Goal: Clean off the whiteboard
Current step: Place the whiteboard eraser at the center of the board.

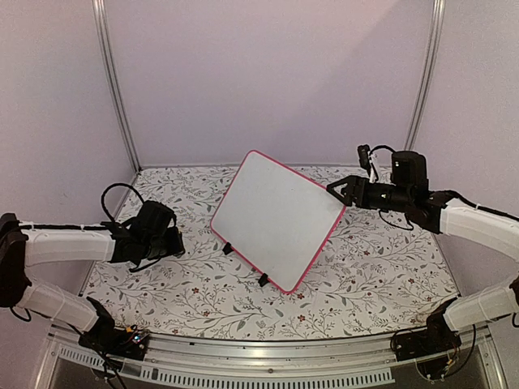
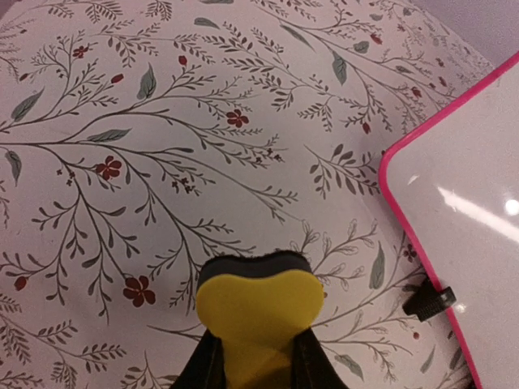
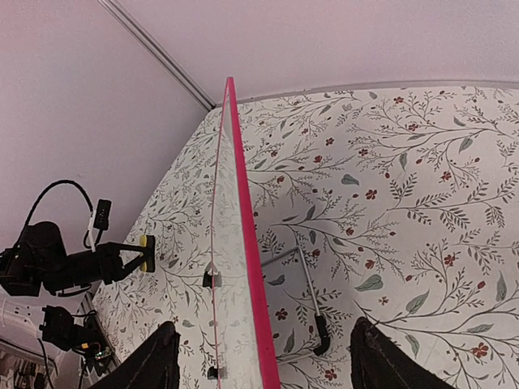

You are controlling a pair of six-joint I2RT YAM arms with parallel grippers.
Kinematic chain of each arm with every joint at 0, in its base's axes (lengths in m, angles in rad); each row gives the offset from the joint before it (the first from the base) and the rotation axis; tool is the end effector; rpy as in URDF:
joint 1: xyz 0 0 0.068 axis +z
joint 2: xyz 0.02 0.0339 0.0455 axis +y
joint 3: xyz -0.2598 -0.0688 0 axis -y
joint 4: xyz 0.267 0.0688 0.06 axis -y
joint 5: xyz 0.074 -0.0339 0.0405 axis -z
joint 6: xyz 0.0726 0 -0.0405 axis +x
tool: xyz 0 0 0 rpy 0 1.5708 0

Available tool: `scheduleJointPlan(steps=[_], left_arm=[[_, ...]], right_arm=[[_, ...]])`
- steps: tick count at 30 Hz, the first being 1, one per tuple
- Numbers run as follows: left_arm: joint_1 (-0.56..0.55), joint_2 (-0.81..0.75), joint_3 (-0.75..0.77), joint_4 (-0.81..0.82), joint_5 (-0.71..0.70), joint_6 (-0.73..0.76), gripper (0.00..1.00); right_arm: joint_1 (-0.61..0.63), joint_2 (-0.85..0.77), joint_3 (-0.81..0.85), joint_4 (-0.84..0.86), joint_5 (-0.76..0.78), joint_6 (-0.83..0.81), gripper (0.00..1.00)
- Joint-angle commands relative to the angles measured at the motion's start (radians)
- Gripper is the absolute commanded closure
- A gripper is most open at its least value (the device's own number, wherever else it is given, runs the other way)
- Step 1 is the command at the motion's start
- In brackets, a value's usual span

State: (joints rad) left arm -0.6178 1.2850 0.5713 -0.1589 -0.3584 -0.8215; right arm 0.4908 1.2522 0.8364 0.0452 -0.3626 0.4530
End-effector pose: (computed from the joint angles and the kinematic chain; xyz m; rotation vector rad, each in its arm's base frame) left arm 0.2423 -0.1409 0.1246 -0.3980 2.3513 -0.2468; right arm 0.2872 0.1827 0.2559 -0.2927 2.0229 0.9620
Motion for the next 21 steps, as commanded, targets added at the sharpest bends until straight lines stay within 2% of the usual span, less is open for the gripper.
scheduleJointPlan(steps=[1,10,13,17,21], left_arm=[[0.058,0.028,-0.024,0.004,0.038,-0.010,1.00],[0.146,0.069,-0.004,0.021,0.065,0.028,0.96],[0.171,0.077,-0.010,0.037,0.083,0.040,0.90],[0.192,0.087,-0.014,0.061,0.108,0.047,0.77],[0.201,0.095,-0.012,0.071,0.114,0.049,0.75]], right_arm=[[0.005,-0.024,-0.013,-0.013,0.030,-0.005,0.30],[0.005,-0.016,-0.013,-0.007,0.011,-0.006,0.29],[0.005,-0.015,-0.016,-0.007,0.011,-0.011,0.29],[0.004,-0.016,-0.017,-0.007,0.013,-0.013,0.30],[0.003,-0.012,-0.017,-0.005,0.010,-0.014,0.30]])
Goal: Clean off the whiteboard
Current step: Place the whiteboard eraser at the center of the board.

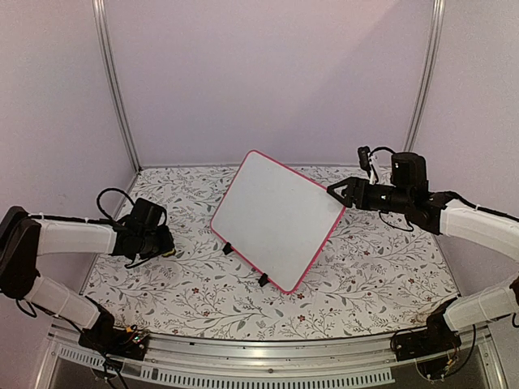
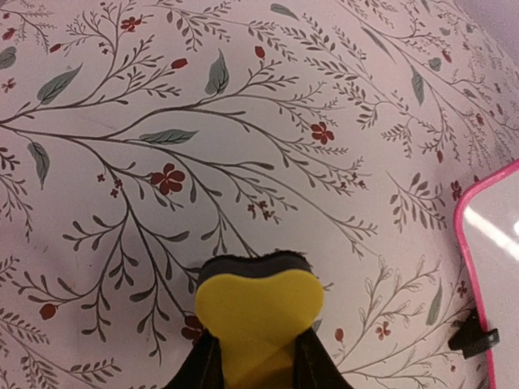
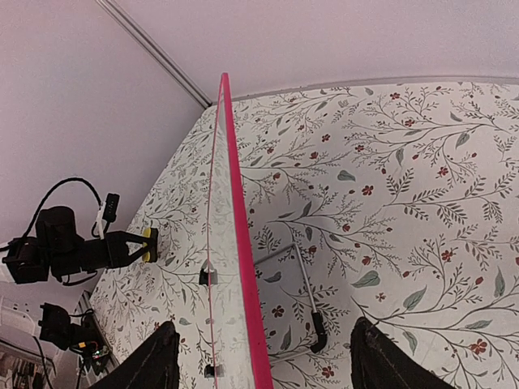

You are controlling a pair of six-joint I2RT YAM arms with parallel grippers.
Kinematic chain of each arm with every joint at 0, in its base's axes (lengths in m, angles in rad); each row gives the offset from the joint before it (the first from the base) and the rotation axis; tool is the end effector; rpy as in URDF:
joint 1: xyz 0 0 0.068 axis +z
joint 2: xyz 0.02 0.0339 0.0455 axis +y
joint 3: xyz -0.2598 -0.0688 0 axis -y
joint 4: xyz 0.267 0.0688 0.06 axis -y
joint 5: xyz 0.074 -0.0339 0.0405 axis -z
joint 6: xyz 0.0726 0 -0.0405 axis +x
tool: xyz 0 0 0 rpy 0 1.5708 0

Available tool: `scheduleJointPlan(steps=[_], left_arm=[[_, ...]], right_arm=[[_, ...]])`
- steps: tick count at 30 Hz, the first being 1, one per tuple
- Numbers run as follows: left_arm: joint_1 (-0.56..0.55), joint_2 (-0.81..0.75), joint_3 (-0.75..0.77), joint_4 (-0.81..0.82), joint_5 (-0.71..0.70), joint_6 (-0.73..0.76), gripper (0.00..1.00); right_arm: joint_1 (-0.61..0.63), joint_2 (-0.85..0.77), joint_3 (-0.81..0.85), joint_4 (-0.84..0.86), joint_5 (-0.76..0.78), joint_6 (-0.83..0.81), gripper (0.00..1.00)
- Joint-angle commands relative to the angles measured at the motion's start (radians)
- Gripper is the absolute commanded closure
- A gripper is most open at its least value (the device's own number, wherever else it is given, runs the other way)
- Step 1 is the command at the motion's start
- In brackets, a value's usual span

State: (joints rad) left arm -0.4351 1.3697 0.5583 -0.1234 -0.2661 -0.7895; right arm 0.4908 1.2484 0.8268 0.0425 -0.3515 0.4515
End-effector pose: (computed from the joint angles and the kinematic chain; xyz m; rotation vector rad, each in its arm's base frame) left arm 0.2629 -0.1011 0.0999 -0.5419 2.4094 -0.1966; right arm 0.2863 0.1813 0.2528 -0.2852 2.0312 0.9490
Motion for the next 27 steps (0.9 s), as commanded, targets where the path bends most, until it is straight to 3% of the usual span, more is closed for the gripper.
scheduleJointPlan(steps=[1,6,13,27], left_arm=[[0.020,0.014,0.002,0.034,0.023,0.018,0.72],[0.026,0.024,0.005,0.038,0.027,0.021,0.53],[0.029,0.037,0.005,0.039,0.025,0.022,0.39],[0.030,0.080,-0.013,0.067,0.094,0.010,0.27]], right_arm=[[0.003,-0.006,-0.008,-0.001,-0.001,-0.013,0.30],[0.002,-0.001,-0.005,-0.001,-0.009,-0.015,0.30],[-0.003,0.005,-0.002,0.001,-0.017,-0.016,0.30],[-0.009,0.003,0.002,0.003,-0.024,-0.010,0.31]])
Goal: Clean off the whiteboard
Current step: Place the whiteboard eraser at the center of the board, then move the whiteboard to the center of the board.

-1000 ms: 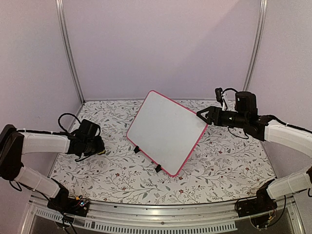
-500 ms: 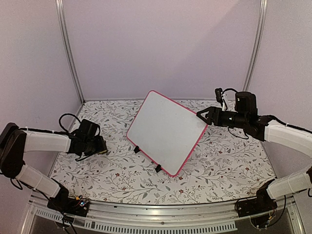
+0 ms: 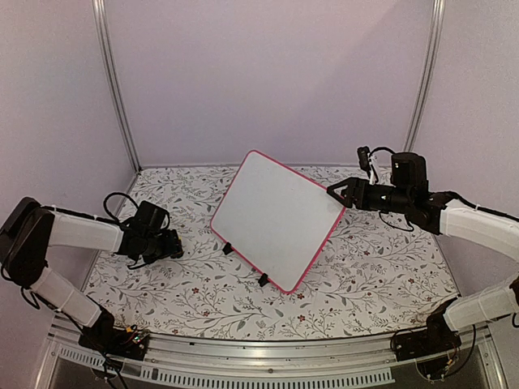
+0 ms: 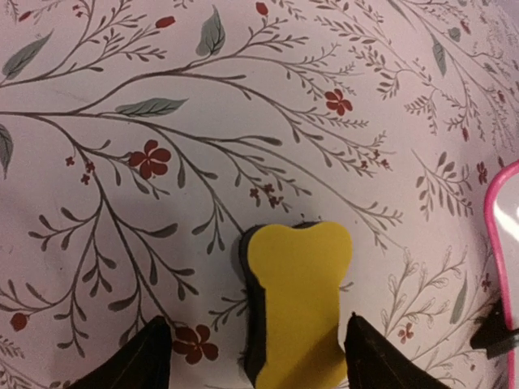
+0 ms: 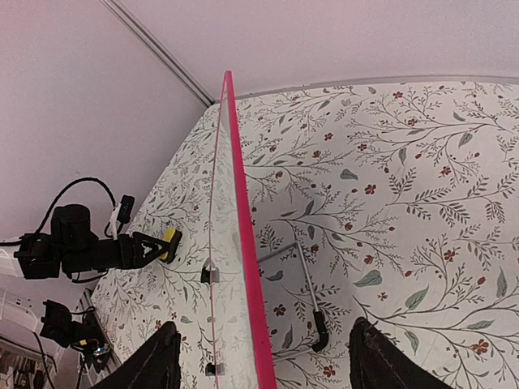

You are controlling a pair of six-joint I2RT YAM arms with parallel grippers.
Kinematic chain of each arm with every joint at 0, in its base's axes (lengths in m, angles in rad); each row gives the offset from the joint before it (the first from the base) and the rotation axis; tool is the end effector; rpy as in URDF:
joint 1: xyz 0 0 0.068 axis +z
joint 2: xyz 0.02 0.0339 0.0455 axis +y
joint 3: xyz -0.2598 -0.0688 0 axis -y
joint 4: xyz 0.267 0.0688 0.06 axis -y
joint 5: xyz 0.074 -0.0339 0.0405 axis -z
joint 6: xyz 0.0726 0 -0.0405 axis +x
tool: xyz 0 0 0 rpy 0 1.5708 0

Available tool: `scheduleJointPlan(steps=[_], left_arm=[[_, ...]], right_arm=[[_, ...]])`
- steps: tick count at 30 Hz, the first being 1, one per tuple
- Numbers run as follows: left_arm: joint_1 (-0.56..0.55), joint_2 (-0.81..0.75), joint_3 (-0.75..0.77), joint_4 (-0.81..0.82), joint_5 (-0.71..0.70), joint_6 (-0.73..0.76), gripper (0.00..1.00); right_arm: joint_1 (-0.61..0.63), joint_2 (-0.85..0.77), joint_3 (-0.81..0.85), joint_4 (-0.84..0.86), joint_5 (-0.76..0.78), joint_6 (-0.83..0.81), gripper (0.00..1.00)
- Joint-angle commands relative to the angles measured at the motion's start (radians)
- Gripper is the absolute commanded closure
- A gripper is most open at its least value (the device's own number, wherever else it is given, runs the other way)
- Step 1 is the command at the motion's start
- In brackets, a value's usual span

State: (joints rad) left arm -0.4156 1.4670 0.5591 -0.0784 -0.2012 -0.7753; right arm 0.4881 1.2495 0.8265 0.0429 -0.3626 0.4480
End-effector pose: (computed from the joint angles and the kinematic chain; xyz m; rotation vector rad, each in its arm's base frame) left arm 0.2664 -0.1017 0.0773 -0.5303 2.4854 -0.2164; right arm 0.2863 0.1812 0.2525 -0.2937 2.0312 0.9555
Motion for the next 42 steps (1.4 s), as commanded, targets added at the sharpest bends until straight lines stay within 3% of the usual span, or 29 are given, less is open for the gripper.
scheduleJointPlan(steps=[1,10,14,19,26,33,42], left_arm=[[0.011,-0.044,-0.023,0.039,0.032,-0.005,0.25],[0.007,-0.279,-0.020,0.084,0.055,0.065,0.06],[-0.024,-0.286,-0.032,0.154,0.162,0.164,0.05],[-0.138,-0.207,0.012,0.189,0.226,0.301,0.06],[-0.297,0.003,0.158,0.120,0.112,0.423,0.08],[-0.352,0.154,0.226,0.109,0.057,0.457,0.18],[-0.353,0.222,0.234,0.122,0.062,0.470,0.24]], right_arm=[[-0.006,0.001,0.002,0.001,-0.013,-0.007,0.31],[-0.008,0.009,0.000,0.005,-0.017,-0.008,0.31],[-0.009,0.017,-0.004,0.013,-0.024,-0.002,0.31],[-0.009,0.019,-0.004,0.013,-0.025,0.001,0.31],[-0.010,0.006,-0.007,0.001,0.009,0.007,0.31],[-0.039,-0.044,-0.033,-0.024,0.131,0.028,0.27],[-0.094,-0.115,-0.079,-0.021,0.201,0.071,0.26]])
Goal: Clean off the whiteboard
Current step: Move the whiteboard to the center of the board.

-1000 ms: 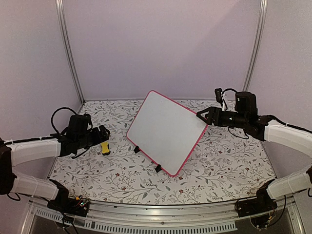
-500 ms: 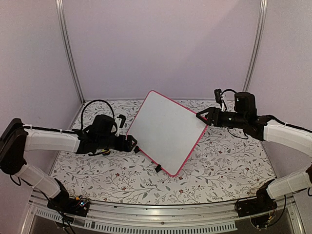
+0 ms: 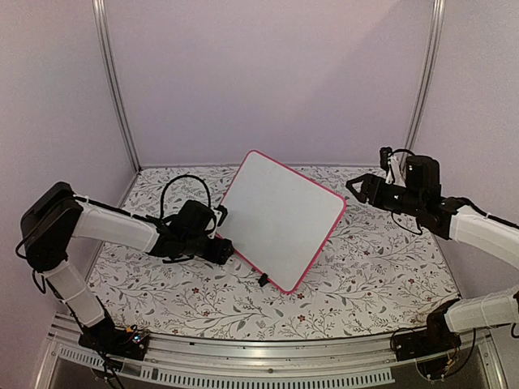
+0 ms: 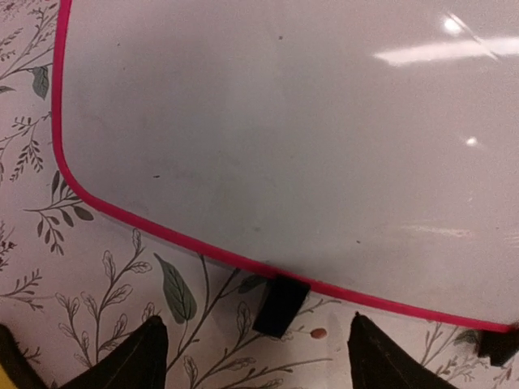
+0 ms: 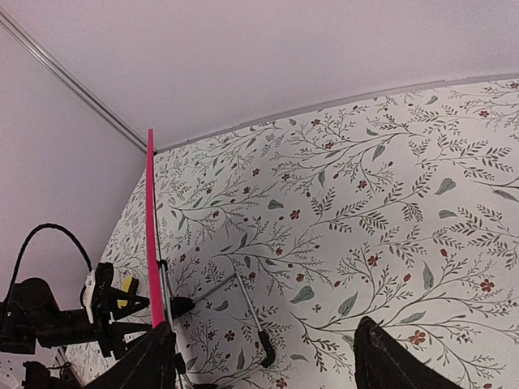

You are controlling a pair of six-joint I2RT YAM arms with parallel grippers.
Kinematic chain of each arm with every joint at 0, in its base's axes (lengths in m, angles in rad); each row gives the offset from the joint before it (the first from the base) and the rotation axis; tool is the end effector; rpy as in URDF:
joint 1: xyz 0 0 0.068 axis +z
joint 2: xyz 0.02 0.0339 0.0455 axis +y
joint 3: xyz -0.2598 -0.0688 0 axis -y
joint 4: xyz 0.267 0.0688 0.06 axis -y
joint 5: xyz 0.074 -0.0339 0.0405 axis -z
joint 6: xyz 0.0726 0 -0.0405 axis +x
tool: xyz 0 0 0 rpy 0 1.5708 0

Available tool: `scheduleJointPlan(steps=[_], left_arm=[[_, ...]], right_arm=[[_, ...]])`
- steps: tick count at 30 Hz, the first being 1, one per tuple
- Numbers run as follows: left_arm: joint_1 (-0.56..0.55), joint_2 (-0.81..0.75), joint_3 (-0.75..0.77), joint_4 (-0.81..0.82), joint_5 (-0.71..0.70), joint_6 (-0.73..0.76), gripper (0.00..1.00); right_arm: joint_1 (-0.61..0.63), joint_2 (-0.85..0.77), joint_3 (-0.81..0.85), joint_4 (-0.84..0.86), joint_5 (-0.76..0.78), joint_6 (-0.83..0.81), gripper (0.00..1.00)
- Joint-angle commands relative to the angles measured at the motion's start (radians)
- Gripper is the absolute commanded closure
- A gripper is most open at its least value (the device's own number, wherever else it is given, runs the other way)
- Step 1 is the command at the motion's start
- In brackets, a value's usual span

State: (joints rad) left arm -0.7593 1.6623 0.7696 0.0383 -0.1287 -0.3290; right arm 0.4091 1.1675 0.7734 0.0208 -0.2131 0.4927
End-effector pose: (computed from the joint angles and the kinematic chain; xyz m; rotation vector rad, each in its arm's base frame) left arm 0.2631 -0.2368 0.0918 0.4642 2.4001 -0.3389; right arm 0.2899 0.1424 0.2525 -0.0628 2.0206 0.7936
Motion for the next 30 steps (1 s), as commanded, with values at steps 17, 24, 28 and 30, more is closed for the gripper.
scheduleJointPlan(steps=[17,24,28,30], left_arm=[[0.011,0.147,0.072,0.042,-0.010,0.077,0.40],[0.020,0.192,0.087,0.066,-0.015,0.070,0.64],[0.020,0.198,0.088,0.075,-0.013,0.058,0.81],[0.019,0.195,0.085,0.077,-0.018,0.048,0.91]], right_arm=[[-0.031,-0.041,-0.039,0.004,0.028,0.036,0.27],[-0.035,-0.044,-0.039,0.002,0.024,0.040,0.28],[-0.036,-0.045,-0.037,0.001,0.024,0.040,0.28],[-0.038,-0.045,-0.037,0.001,0.022,0.041,0.28]])
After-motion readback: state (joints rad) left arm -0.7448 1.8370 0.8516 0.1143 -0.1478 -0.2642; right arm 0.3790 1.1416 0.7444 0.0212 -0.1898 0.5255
